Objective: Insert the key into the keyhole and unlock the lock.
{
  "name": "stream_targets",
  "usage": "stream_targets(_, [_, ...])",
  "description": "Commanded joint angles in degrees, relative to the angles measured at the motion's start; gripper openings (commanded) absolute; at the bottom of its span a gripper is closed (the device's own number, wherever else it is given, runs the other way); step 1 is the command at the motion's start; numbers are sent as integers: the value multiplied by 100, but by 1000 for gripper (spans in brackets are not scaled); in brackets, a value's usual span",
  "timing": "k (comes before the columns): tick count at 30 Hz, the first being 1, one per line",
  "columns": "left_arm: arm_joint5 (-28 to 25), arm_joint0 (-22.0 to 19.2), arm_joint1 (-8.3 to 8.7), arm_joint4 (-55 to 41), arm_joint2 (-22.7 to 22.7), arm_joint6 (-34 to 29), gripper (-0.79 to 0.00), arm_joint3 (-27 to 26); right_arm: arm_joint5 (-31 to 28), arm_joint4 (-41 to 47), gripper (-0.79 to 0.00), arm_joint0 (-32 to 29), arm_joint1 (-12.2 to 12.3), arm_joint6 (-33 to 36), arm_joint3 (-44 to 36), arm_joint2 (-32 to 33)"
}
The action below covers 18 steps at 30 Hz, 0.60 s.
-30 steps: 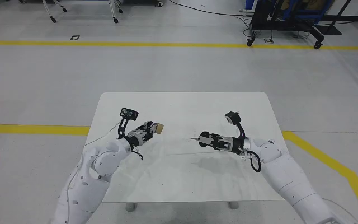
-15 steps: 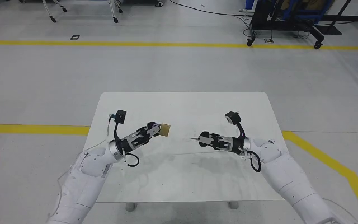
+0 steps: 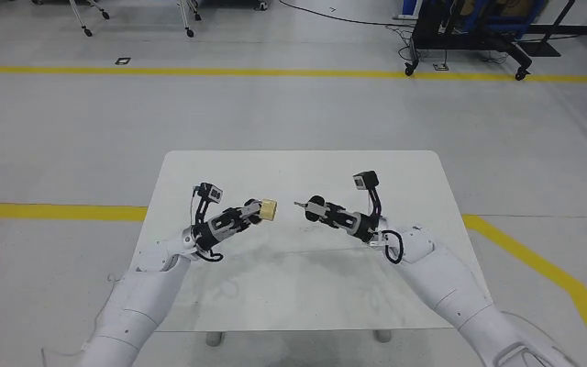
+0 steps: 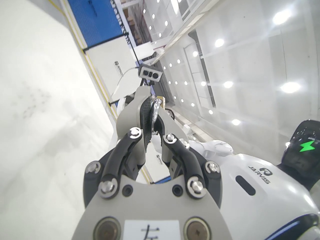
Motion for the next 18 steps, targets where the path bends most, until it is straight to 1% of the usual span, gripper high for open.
stream_targets(1, [-41,0,0,4,-3,-6,-785,-3,-30,-102,-785,46,-26,-18,27,-37])
stream_targets(6, [-21,13,-2,8,2,24,-785,-15,-30,-102,-785,46,-26,-18,27,-37])
stream_targets(8, [139,92,-14,24,40,186,-785,-180,70,-118,-785,-18,-32,-190,-67,6])
stream_targets(10, [326,115,-22,44,91,171,-785,-286,11,-14,-785,-92,-50,-329,-141,35])
stream_targets(13, [547,96,-44,29,196,15,-785,-347,-47,15,-785,-104,-80,-454,-74,60])
stream_targets(18, [912,-21,-88,-112,339,-283,-785,-242,-71,-33,-785,-24,-196,-709,72,-61])
